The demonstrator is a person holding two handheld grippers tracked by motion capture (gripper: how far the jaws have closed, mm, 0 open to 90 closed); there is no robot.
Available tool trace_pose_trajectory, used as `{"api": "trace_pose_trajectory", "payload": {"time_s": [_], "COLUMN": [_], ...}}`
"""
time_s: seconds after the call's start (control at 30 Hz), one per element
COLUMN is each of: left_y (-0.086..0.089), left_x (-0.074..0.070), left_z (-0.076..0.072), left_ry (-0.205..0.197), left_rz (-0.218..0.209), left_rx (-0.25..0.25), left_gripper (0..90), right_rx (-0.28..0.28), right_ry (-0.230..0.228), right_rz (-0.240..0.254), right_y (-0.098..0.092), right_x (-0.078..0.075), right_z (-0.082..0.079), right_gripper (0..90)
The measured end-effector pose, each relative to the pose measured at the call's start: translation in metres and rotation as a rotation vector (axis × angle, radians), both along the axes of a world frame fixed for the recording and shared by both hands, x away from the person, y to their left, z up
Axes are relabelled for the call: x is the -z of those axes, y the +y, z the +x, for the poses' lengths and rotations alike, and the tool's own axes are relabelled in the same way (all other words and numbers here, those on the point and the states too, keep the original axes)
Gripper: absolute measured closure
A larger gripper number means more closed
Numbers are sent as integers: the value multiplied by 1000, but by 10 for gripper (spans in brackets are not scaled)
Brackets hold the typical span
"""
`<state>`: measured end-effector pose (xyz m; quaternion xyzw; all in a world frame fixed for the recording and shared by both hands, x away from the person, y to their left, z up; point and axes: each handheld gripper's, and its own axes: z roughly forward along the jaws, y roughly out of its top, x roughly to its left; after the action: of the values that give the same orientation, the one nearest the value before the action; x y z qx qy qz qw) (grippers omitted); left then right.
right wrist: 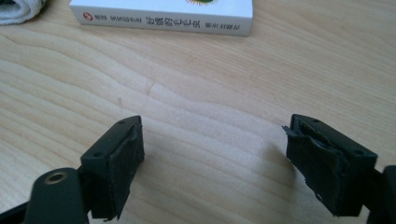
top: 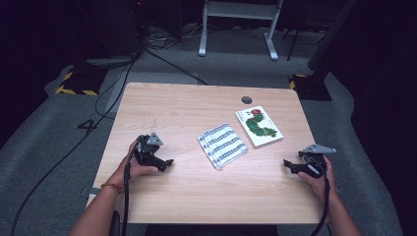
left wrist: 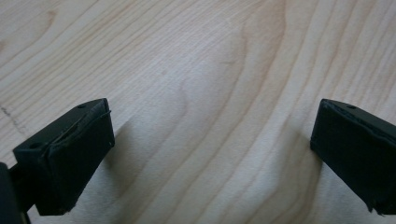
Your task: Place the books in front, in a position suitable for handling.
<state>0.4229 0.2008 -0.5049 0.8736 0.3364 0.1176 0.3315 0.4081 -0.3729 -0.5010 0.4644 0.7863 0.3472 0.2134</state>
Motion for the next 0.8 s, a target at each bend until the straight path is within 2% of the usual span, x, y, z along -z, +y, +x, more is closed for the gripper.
{"api": "trace_pose_trajectory", "payload": {"time_s": [0.07,0.17,0.37,0.53,0.6,0.73,0.8], "left_y": [-3,-6,-9,-10,-11,-12,-12], "left_x": [0,0,0,0,0,0,0], "left_z": [-4,-9,-12,-13,-14,-16,-17], "left_ry": [0,1,-2,1,0,0,0], "left_rz": [-1,-3,-1,-2,-3,0,-1], "left_rx": [13,30,34,32,27,46,45], "left_gripper": [1,1,1,2,2,2,2], "right_rx": [-6,-4,21,32,37,27,23], "right_ry": [-33,-35,-80,-87,-92,-68,-80], "right_rz": [9,11,18,24,6,2,1], "right_y": [0,0,0,8,12,20,24], "right_x": [-3,-10,-24,-35,-38,-37,-34], "right_z": [0,3,20,41,49,66,72], "right_gripper": [206,206,241,263,263,259,261]}}
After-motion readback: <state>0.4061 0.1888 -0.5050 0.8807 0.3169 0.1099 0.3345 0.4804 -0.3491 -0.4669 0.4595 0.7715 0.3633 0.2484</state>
